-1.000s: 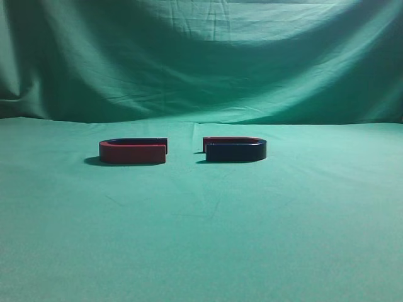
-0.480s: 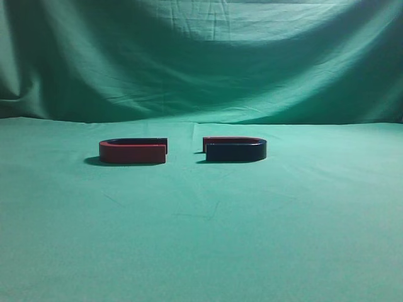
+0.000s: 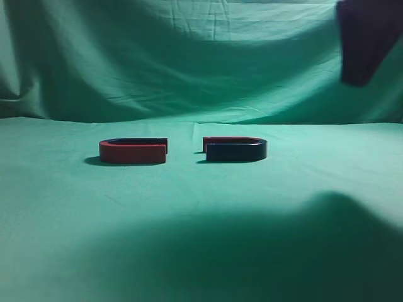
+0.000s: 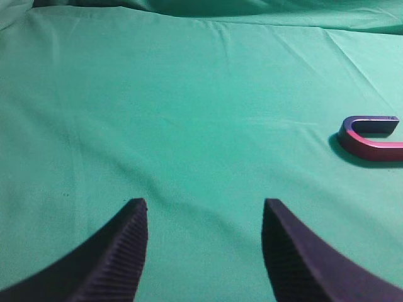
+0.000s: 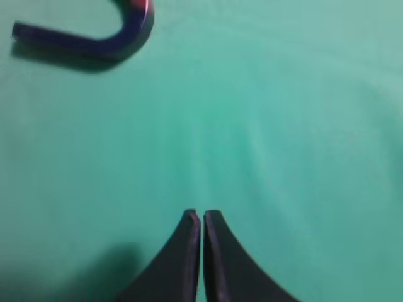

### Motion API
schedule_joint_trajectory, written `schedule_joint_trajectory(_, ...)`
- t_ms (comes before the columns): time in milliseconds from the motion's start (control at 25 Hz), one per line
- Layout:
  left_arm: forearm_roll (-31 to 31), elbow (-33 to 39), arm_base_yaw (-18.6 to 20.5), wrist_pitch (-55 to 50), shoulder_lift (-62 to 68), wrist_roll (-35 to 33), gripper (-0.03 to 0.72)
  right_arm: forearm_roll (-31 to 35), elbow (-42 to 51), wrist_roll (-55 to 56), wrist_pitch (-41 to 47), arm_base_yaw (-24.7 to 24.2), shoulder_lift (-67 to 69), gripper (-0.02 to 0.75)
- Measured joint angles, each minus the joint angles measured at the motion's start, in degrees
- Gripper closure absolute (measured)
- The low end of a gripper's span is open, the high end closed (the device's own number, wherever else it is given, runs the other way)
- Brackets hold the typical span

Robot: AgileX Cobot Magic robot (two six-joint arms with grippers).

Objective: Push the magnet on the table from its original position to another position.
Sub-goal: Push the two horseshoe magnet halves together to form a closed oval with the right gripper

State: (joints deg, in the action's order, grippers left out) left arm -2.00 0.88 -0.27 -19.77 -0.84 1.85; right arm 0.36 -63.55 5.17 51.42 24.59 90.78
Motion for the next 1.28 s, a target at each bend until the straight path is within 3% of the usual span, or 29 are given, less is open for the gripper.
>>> schedule_joint_trajectory(200,0.0,0.0,0.0,0.0,0.0,0.0,0.316,-5.76,-9.52,7.93,1.06,1.43,11.32,0.738)
schedule_joint_trajectory(560,0.0,0.0,0.0,0.0,0.0,0.0,0.316,-5.68,-22.54,9.49,1.42,1.43,25.32,0.738)
schedule_joint_trajectory(840,0.0,0.0,0.0,0.0,0.0,0.0,0.316,-4.83,-26.02,9.49,1.32,1.43,30.35,0.738)
schedule_joint_trajectory(1280,0.0,0.0,0.0,0.0,0.0,0.0,0.316,3.88,-26.02,5.03,-1.22,1.43,30.57,0.738)
